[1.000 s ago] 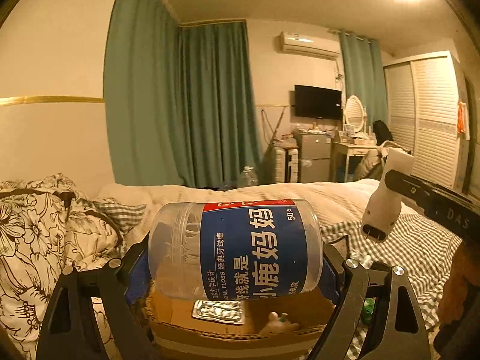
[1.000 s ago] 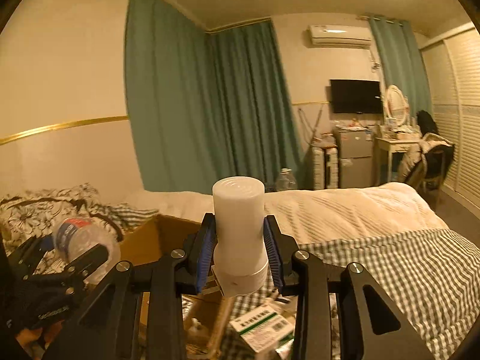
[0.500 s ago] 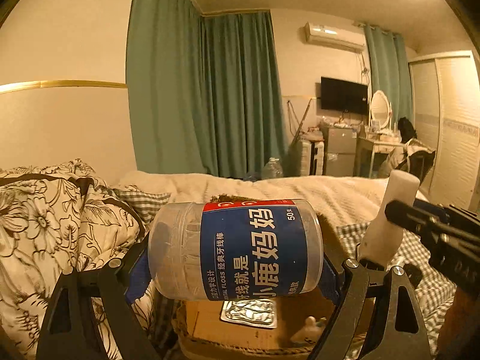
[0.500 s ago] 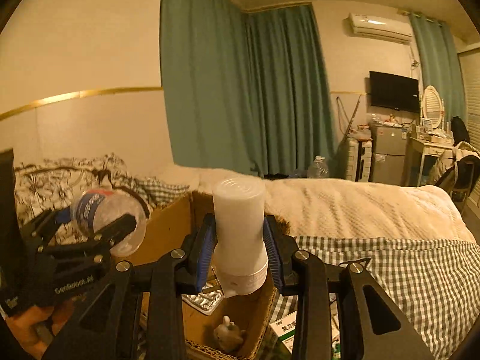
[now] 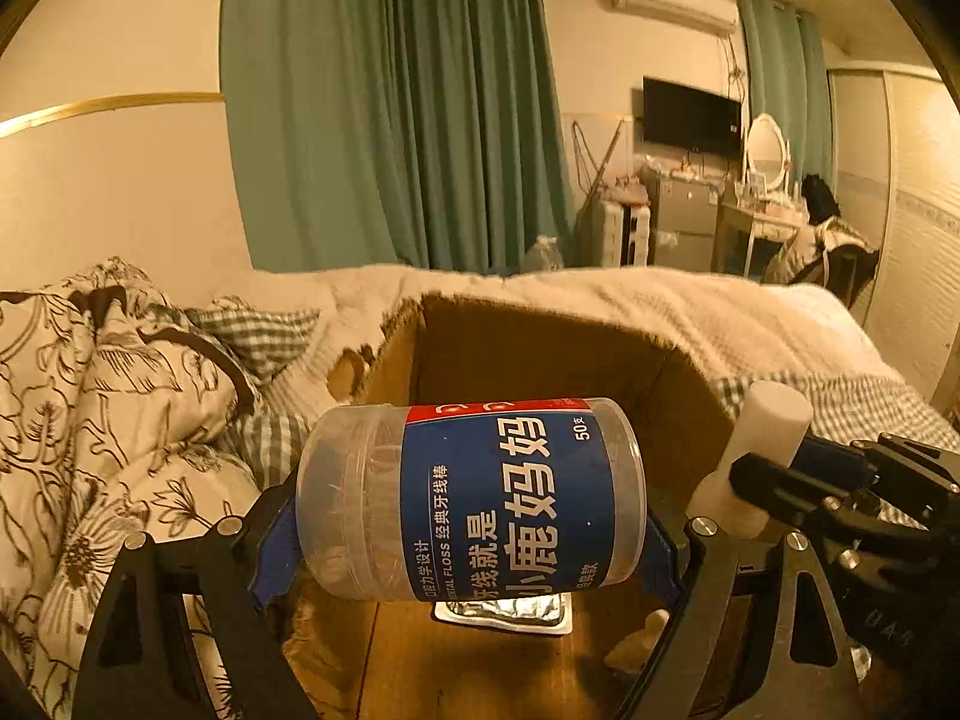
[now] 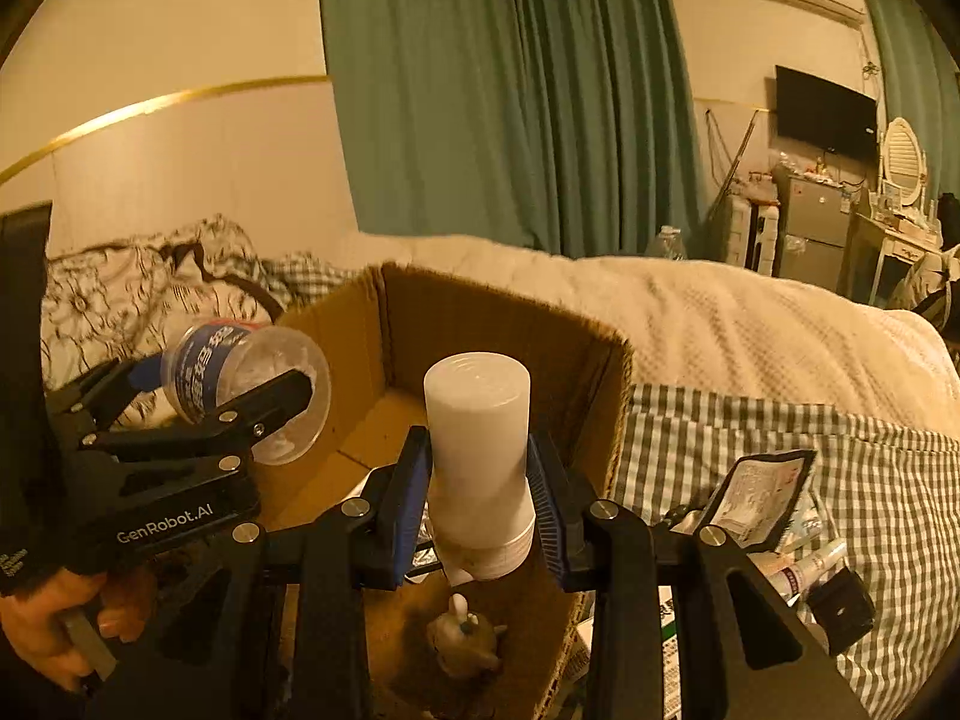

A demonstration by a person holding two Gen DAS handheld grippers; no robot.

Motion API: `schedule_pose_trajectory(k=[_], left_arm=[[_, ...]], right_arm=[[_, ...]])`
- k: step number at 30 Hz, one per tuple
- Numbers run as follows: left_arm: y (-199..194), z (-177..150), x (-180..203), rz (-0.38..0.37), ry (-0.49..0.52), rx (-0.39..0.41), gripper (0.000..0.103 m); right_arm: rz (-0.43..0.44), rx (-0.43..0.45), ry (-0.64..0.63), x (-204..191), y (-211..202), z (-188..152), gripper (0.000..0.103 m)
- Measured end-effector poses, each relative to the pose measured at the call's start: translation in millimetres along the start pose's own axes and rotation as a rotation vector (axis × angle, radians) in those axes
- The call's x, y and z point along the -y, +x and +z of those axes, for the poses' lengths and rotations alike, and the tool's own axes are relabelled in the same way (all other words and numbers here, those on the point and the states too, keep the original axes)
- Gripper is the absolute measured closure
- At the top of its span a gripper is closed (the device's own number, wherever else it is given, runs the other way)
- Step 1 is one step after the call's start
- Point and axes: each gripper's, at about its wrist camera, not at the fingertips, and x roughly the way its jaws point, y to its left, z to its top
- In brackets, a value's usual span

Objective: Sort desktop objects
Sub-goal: 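Carry both items over the cardboard box and open both grippers to drop them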

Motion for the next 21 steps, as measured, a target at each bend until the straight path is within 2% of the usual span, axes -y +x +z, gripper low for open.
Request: schedule_pose_trajectory(k=[9,12,15,17,21], left_arm=[[6.8,-2.2,-2.2,0.014,0.000,-0.035,0.013],[5.6,-0.7,-3.9,0.003,-0.024,-0.048,0.013],[2.2,0.0,-8.4,-0.028,-0.065,-0.054,0.012],[-3.7,1.5,-8.4,-0.034,-0.078,-0.046,0.012],[-24.2,7.6,-11.3,-0.015,-0.089,0.016,0.007]], right_arm=[[0.005,-0.102,-0.029,-7.4,26.5,-10.4,0.071],[-0.014,-0.083,-0.034,-8.7,23.7,-9.1,0.069],[-0.020,-0.054,-0.020,-5.1,15.2,-7.2,0.056],[-0.028,-0.032,-0.010,-3.4,7.6,-4.6,0.053],[-0.066,0.030,-0.008,-3.5,-13.6,1.7,0.050]])
